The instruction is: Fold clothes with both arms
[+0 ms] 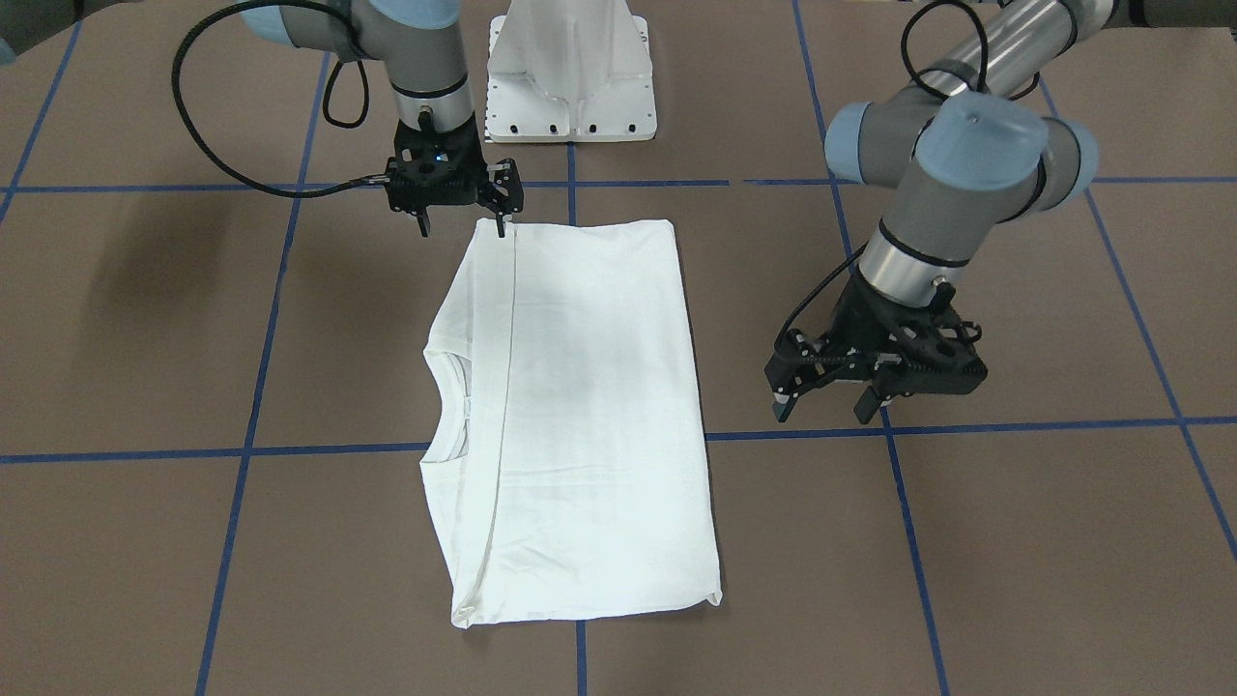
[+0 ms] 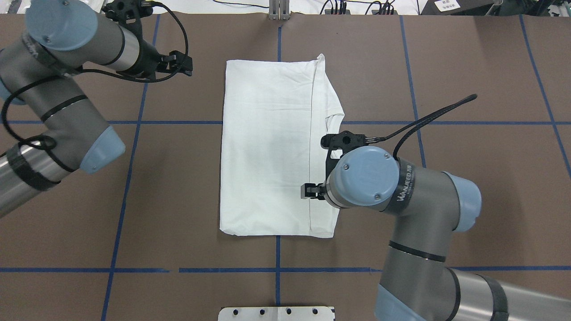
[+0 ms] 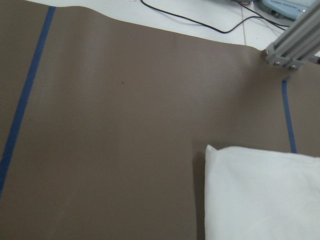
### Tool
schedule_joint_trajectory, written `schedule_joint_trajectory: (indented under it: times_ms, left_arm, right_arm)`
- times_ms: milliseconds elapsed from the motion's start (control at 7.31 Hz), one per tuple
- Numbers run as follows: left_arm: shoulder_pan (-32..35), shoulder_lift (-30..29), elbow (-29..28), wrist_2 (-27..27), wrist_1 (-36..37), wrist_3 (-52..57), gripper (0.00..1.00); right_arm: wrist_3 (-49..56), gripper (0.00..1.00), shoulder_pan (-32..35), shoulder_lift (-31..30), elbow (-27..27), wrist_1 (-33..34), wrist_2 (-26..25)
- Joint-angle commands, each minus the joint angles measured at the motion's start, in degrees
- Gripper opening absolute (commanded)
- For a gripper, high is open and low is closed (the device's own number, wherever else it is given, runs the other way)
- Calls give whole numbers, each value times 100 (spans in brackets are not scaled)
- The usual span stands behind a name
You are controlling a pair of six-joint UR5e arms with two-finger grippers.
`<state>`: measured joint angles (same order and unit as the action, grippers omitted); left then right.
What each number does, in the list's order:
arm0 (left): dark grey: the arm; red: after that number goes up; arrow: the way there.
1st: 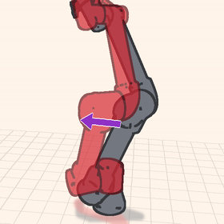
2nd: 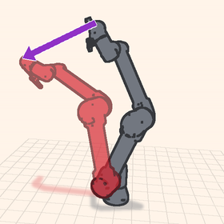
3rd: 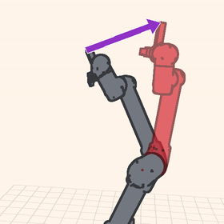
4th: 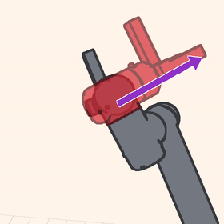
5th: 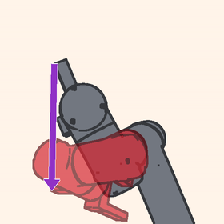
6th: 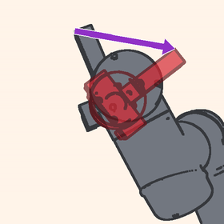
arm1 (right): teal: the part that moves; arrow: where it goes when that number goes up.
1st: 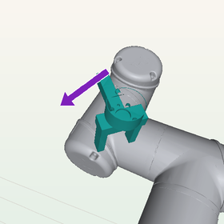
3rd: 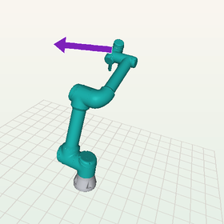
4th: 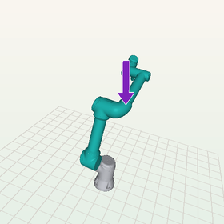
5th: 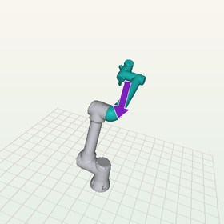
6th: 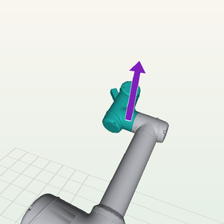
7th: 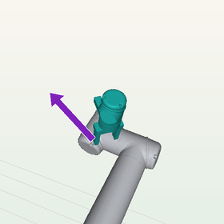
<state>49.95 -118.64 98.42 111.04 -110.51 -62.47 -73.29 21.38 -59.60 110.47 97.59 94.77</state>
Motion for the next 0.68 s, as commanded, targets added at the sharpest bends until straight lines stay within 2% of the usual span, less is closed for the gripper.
schedule_joint_trajectory:
  times_ms: [0,273,547]
  left_arm:
    - [-47,447,1213,391,713,52,100]
    - [-56,464,1198,436,715,42,100]
    - [-56,465,1197,532,715,33,100]
  right_arm:
    - [804,100,-352,308,-612,59,-222]
    - [1342,100,-467,440,-938,50,-362]
    - [1414,100,-468,458,-1001,155,-319]
